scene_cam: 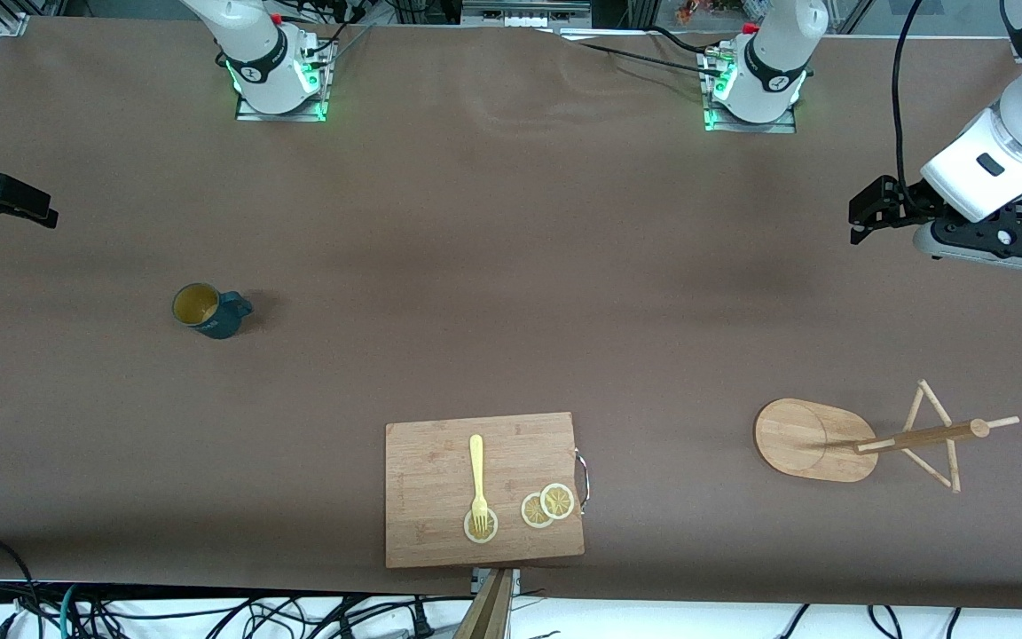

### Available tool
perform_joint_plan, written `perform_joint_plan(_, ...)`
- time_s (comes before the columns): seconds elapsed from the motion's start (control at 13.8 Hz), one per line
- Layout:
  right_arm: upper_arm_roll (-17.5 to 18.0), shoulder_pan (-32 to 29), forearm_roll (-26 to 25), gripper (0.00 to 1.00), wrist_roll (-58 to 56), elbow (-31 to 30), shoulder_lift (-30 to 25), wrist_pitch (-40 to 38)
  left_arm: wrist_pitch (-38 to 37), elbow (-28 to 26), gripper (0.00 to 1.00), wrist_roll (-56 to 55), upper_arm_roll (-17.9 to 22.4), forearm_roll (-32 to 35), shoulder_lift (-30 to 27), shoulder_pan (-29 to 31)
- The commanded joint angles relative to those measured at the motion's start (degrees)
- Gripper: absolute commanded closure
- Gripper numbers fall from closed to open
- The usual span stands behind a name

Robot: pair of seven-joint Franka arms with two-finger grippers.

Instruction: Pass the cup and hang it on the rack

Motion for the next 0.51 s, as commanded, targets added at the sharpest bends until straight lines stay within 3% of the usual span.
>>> perform_joint_plan(0.0,0.2,-0.5,-0.4,0.00,-0.2,1.7,0.5,-0.8,-1.0,0.9,0.00,0.2,-0.2,0.6,-0.1,0.4)
perform_joint_plan(0.43,0.1,-0.5,-0.5,0.00,-0.3,1.7,0.6,-0.8,-1.0,0.7,0.00,0.2,-0.1,0.6,-0.1,0.7)
